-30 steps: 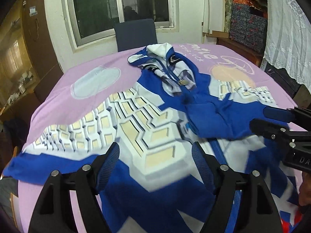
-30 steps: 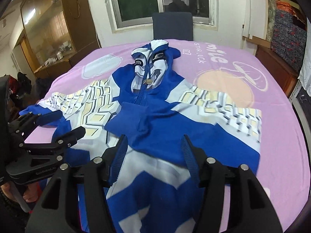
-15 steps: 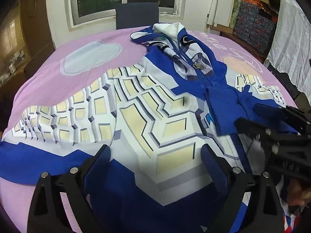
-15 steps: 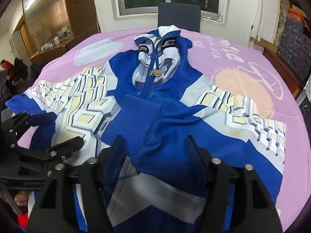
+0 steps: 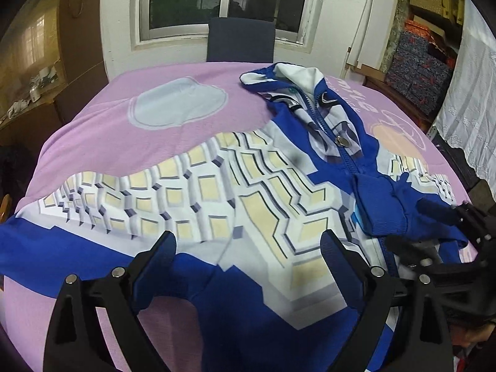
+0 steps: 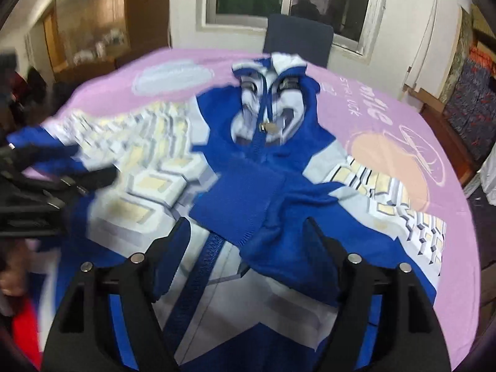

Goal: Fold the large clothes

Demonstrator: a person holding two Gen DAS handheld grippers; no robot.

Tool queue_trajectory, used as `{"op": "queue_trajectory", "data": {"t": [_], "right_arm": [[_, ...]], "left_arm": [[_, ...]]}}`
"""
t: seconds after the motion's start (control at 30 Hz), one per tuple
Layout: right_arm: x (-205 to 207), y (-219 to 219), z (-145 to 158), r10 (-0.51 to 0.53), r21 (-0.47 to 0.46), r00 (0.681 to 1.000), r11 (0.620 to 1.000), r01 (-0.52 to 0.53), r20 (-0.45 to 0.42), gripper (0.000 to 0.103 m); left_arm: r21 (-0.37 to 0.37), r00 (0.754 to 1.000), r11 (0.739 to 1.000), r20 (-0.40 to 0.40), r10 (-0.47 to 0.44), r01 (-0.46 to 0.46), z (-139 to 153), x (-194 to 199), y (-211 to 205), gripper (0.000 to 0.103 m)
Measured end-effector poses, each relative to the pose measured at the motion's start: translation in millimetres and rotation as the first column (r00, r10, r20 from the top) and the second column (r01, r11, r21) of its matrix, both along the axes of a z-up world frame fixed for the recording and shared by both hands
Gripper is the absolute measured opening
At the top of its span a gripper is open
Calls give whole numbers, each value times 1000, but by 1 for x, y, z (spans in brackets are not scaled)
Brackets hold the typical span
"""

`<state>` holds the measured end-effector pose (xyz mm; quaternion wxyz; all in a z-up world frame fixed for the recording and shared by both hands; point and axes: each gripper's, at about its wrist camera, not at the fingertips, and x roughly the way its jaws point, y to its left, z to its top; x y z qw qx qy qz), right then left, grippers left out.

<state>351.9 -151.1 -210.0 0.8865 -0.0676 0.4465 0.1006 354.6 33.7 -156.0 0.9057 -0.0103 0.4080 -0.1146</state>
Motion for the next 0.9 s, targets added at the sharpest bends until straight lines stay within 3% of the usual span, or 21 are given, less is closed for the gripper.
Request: {"op": "queue_trajectory", "data": {"t": [0.03,0.1,0.13,0.2,0.27,0.4,0.5,0.57,0.63,0.73,0.9], "right_arm": [[4,-1,-6,-8,-4,1000,1000,8,-20,57],[7,-10,-6,-8,86,1000,996,10,-30,40],[8,-14,-2,-29,103,999,994,32,-30,25],[8,-19,11,-52,118,999,992,52,1,25],[10,-25,33,-50,199,998,979,43,29,25],[13,-8,58,14,280,998,960,-29,53,25],[14,28,41,110,256,994,960,-110,15,26],[19,36,17,105,240,993,967,-91,-47,27],[25,34,-5,115,273,985,959,-76,-130,28],[20,22,2,115,318,983,946,-64,-146,35],[-16,-35,53,56,407,998,912,-48,-10,51]], "left_arm": [[1,1000,1000,0,1,-1,0,0,1,95],[1,1000,1000,-1,2,-2,0,1,2,95],[-2,1000,1000,-1,3,-3,1,2,3,95],[-14,1000,1000,4,7,-7,4,1,6,95],[-34,1000,999,17,12,-11,9,-1,11,95],[-74,998,997,54,10,-6,22,-9,20,95],[-85,998,996,56,-4,9,23,-9,21,94],[-99,999,995,41,2,2,21,-6,23,94],[-159,999,987,7,-36,37,17,-2,23,94],[-195,996,977,-15,-89,85,12,-3,16,94],[-359,983,924,-71,-170,133,9,2,7,94]]}}
